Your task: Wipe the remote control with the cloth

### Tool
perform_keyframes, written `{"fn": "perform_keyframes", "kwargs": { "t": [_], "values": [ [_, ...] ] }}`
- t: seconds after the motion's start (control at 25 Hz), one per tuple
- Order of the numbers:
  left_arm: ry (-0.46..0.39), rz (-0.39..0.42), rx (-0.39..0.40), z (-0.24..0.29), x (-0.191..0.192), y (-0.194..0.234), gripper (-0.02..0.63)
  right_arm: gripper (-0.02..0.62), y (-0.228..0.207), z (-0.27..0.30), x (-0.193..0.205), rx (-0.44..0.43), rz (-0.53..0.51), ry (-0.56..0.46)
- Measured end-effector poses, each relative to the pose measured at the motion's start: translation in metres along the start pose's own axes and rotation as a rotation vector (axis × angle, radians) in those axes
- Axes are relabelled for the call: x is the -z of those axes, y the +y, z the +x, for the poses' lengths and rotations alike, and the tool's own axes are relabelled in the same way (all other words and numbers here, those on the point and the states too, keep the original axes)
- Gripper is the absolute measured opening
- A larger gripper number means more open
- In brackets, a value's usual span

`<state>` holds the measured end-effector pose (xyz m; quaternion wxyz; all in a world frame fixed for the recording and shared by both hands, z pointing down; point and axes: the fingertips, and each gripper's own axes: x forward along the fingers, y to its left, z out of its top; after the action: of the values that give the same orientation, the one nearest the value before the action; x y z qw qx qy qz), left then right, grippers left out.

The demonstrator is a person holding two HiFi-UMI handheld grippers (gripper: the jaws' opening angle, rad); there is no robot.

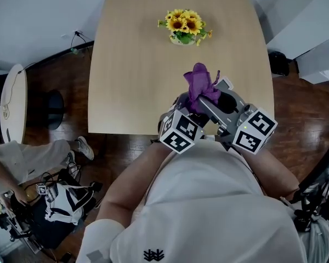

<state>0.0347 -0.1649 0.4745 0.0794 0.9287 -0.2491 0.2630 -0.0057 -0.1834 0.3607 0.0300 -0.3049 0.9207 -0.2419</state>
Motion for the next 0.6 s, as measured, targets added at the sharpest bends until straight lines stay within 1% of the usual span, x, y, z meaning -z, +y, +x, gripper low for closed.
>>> {"fn": "perform_keyframes", "kwargs": {
  "t": [0.28,0.6],
  "values": [
    [0.0,-0.013,-0.011,-0.005,0.002,0.006,0.273,0.127,-0.054,-0.01,-0.008,0.129,-0.022,-0.014],
    [0.012,-0.019,-0.008,-0.006,0.005,0.01,0.273,0.127,-0.11,-0.026,-0.023,0.245,-0.056,-0.035]
  ]
}}
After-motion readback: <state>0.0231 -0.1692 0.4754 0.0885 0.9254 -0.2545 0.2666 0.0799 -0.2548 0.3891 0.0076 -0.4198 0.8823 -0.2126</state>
